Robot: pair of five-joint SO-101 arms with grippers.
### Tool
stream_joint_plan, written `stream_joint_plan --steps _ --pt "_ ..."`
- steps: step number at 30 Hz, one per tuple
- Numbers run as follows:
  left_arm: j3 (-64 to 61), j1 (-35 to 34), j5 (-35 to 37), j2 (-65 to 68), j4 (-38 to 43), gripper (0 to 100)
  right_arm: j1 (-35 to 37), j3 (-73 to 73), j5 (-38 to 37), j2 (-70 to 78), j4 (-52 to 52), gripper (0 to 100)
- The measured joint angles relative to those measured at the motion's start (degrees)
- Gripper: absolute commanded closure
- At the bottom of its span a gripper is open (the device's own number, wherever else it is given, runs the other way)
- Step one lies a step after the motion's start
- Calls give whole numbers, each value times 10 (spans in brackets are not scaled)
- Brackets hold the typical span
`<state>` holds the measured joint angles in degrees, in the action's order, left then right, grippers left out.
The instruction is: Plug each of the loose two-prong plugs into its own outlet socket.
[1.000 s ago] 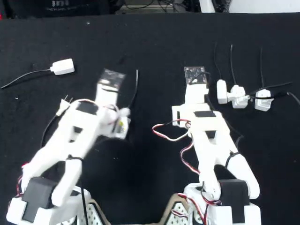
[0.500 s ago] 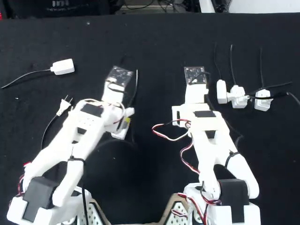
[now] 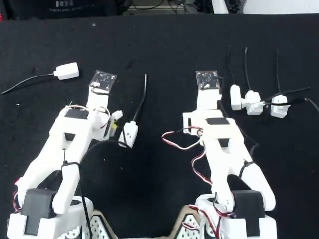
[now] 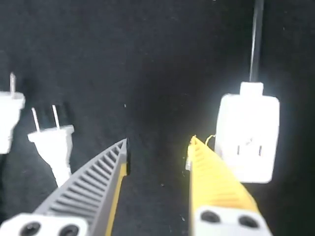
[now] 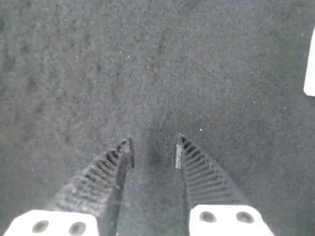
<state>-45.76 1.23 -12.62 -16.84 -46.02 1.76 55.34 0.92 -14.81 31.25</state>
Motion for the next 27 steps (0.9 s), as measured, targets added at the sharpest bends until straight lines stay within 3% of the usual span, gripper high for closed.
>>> stream_joint_plan --steps 8,20,27 --pt "21 86 27 0 -52 802 0 0 0 0 0 868" --pt "23 64 34 0 -15 802 0 0 0 0 0 868" --pt "25 125 37 0 -66 802 0 0 0 0 0 868"
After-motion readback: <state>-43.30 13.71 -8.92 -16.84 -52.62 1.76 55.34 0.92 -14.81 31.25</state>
